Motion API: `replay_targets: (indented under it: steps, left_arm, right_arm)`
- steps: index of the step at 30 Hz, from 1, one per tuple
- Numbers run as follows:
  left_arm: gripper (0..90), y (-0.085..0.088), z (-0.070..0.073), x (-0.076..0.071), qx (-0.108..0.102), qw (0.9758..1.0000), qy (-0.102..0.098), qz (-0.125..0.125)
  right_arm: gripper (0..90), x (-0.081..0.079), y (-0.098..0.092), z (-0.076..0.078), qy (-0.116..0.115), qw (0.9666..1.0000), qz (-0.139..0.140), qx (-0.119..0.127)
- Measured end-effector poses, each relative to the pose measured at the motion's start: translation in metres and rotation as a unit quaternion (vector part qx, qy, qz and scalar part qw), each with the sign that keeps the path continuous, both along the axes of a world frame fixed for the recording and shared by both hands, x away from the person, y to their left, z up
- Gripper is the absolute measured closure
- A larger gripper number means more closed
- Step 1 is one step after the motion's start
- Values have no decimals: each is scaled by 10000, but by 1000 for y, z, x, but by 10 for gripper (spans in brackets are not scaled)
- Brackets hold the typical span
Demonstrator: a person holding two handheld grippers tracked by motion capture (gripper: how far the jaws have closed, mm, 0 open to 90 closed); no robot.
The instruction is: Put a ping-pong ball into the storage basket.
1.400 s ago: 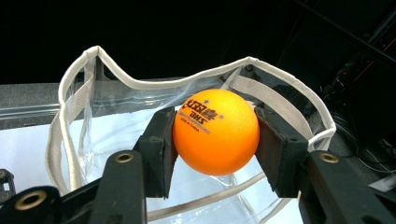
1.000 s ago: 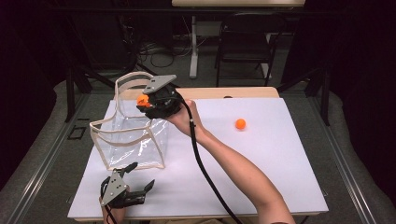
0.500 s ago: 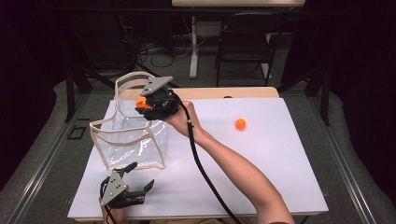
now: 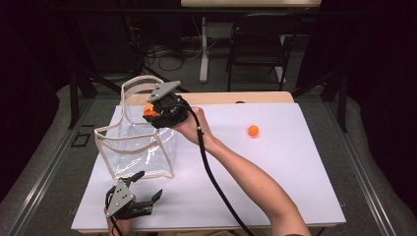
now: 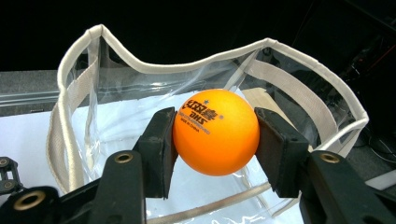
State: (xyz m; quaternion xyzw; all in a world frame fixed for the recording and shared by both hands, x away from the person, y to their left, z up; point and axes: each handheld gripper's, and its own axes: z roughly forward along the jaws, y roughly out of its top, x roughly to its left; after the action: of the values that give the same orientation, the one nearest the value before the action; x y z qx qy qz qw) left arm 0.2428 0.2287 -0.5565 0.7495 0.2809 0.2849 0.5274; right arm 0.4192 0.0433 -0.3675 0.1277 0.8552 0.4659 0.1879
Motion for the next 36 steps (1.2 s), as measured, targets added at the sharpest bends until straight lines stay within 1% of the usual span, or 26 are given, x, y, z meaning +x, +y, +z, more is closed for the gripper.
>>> replay_targets:
  steps: [14,15,18,21,22,24,25,28,32,36]
  left_arm:
    - [157,0,0,0,2,10000,-4,9]
    - [157,0,0,0,2,10000,-3,12]
    - [157,0,0,0,-5,10000,2,16]
    - [157,0,0,0,-5,10000,4,10]
    - [157,0,0,0,0,10000,1,5]
    - [157,0,0,0,-11,10000,6,11]
    - [157,0,0,0,-10,10000,2,16]
    - [157,0,0,0,-11,10000,1,20]
    - [157,0,0,0,-9,10000,6,-3]
    - [157,0,0,0,-3,10000,-1,0]
  right_arm:
    - [495,-1,2,-4,67,10000,14,-68]
    - [469,-1,2,-4,72,10000,6,-66]
    - [343,-1,1,-3,95,9999,-105,-65]
    - [225,-1,-4,0,94,9997,-197,64]
    - [204,-1,-7,2,94,9997,-207,115]
    - [171,-2,-12,4,141,9996,-171,200]
    - [157,-2,-15,5,118,9995,-168,236]
    - [139,-4,-23,8,152,9994,-116,290]
    - [88,-6,-33,9,233,9994,-76,254]
    - [76,-7,-44,6,338,9991,-62,244]
